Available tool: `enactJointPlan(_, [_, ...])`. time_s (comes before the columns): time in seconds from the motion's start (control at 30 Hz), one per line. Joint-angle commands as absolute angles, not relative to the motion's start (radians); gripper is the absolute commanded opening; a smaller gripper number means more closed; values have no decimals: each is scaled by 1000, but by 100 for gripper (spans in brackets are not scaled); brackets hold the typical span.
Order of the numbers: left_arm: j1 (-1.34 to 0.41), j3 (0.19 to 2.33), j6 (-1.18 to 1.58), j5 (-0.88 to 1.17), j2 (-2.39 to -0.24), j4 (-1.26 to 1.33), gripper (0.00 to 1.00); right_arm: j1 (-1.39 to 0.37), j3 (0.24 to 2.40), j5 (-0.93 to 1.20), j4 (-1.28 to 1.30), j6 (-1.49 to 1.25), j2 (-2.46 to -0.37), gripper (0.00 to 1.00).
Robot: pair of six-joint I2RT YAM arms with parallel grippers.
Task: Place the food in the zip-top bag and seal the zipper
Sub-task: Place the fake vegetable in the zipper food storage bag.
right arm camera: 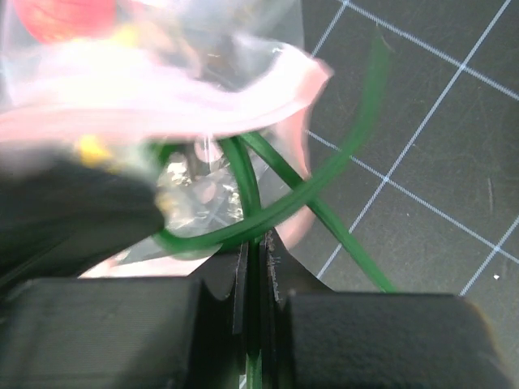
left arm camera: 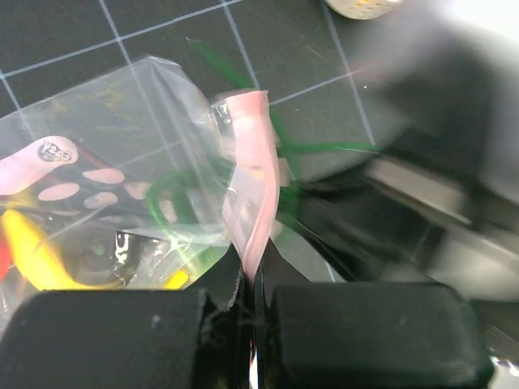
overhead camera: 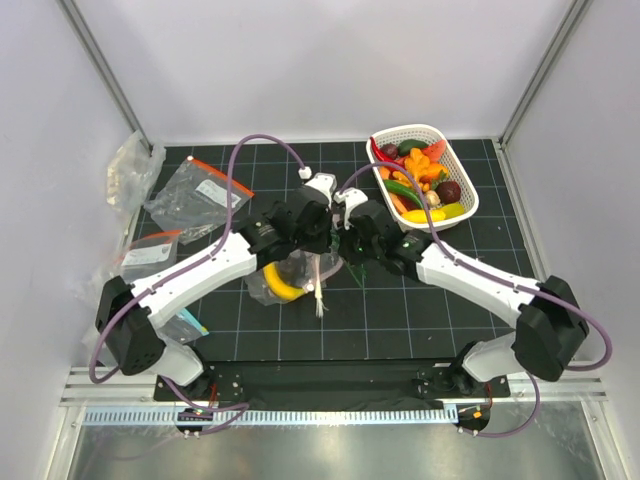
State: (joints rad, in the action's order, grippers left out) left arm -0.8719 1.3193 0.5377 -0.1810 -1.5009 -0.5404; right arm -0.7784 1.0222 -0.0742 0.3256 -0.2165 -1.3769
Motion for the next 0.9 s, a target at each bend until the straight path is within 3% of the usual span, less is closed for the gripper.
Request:
enactJointPlan(0.0, [-884,1341,531,-107,-1417,-517,0,-787,1060,-103,244,-227,-1443,1])
enactJointPlan(0.2, [-882,1325,532,-129,-1390,-519,0,-787,1060,-118,229,-239,-1457,1])
enactJointPlan(0.57, [-870,1385,537,-127,-1529,-555,0,-787,859,-37,8,-229,-1169,4])
enactJointPlan(0.87, [-850,1359,546,-42,-1482,-532,0,-787,902,-12,29,-230,-1250,10])
